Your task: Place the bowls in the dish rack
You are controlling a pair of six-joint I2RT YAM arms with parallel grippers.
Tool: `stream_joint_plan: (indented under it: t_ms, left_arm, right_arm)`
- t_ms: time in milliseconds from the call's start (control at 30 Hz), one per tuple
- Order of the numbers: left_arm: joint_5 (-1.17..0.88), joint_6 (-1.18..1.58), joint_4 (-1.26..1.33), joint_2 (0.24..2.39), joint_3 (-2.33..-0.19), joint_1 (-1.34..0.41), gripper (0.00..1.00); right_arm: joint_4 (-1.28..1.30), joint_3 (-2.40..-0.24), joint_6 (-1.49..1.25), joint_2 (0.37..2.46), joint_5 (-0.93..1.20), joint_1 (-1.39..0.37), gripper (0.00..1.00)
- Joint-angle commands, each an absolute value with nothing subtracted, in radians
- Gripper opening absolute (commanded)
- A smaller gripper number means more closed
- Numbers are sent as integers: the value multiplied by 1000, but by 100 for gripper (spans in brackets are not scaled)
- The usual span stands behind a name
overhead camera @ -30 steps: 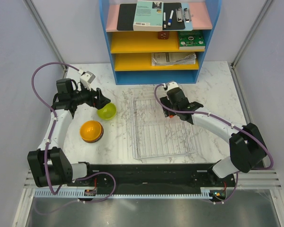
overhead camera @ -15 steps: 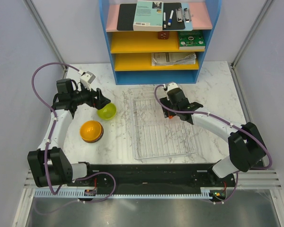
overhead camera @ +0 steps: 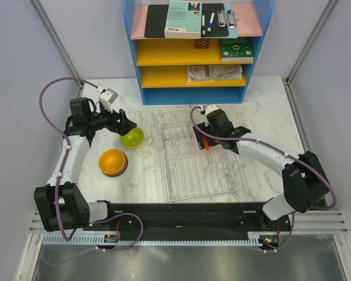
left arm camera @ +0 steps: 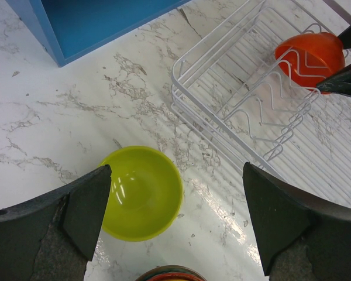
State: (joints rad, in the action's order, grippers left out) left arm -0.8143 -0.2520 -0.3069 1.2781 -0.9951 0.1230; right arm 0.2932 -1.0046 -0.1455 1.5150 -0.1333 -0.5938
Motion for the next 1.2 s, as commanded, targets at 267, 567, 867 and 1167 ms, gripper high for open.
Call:
stream_joint_plan:
  t_ms: [267,567,867,1167]
  left_arm:
    - [-802,-313,-307,1287,-1009,127,100]
    - [-773,-327,-319,1298,-1017,126,100]
    - [-620,-371,-341,1390,-1054,126,100]
    - [-644,-380,-342,1397,-1026,126,100]
  right_arm:
    - [385,-1158,-83,1485,-212,-627,98]
    - [385,-1215,-40,1473,-313,-629,97]
    - [250,-1244,57,1588,-684,-585,97]
    - [184,-1288,52,1723,-641,-479,97]
